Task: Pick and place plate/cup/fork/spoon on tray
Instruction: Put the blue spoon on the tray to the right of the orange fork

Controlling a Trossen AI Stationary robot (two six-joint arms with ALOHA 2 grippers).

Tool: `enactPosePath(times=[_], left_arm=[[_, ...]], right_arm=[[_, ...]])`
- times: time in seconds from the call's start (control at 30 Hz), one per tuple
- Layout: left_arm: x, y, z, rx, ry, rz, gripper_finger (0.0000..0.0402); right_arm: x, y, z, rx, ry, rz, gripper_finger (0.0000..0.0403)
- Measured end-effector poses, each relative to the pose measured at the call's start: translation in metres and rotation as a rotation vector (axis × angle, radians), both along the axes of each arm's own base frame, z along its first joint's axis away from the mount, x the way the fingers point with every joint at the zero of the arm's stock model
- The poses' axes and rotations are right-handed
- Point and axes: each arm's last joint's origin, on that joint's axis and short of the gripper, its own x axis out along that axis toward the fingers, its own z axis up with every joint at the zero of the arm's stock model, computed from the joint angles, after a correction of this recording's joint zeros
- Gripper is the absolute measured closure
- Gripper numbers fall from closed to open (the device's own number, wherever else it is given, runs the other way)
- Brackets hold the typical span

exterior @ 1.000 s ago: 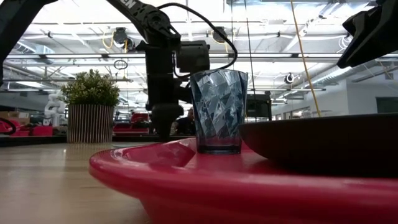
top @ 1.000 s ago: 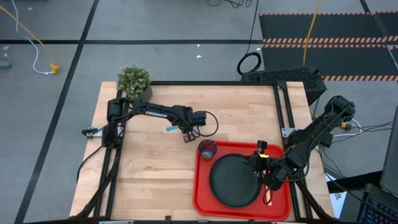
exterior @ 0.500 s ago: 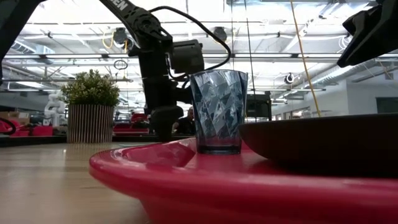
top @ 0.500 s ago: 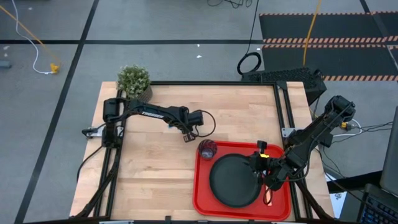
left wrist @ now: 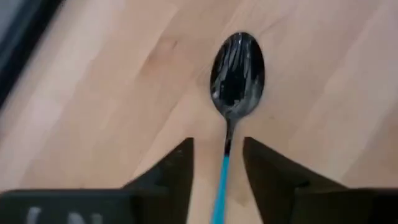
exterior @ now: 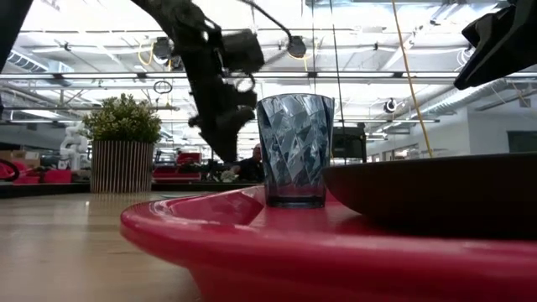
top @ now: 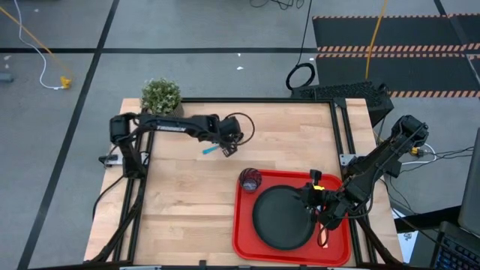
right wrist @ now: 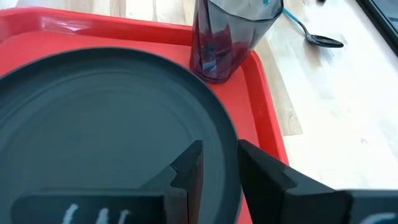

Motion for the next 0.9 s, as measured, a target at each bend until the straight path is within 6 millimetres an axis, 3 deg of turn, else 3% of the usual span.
enactPosePath(times=[0.23, 0.43, 0.57, 0.83, 0.9], left_arm=[[0.010, 0.003, -0.042, -0.051, 0.109, -0.114, 0.0174], [0.015, 0.002, -0.063, -0.060, 0.163, -0.124, 0.0164], [0.015, 0.002, -0.066, -0.072, 0.168, -0.127, 0.0208], [0.014, 0.001, -0.066, -0.092, 0.160, -0.133, 0.0377], [0.014, 0.001, -0.066, -0.093, 0.160, -0.126, 0.0387]], right_arm=[[0.001, 0.001, 0.001, 0.016, -0.016, 0.000, 0.0314], [0.003, 0.003, 0.002, 0.016, -0.027, 0.015, 0.0314], [0.003, 0.003, 0.002, 0.014, -0.026, 0.017, 0.0314], [0.003, 0.003, 0.002, 0.009, -0.024, 0.022, 0.0314], [0.003, 0.003, 0.002, 0.009, -0.024, 0.022, 0.0314]])
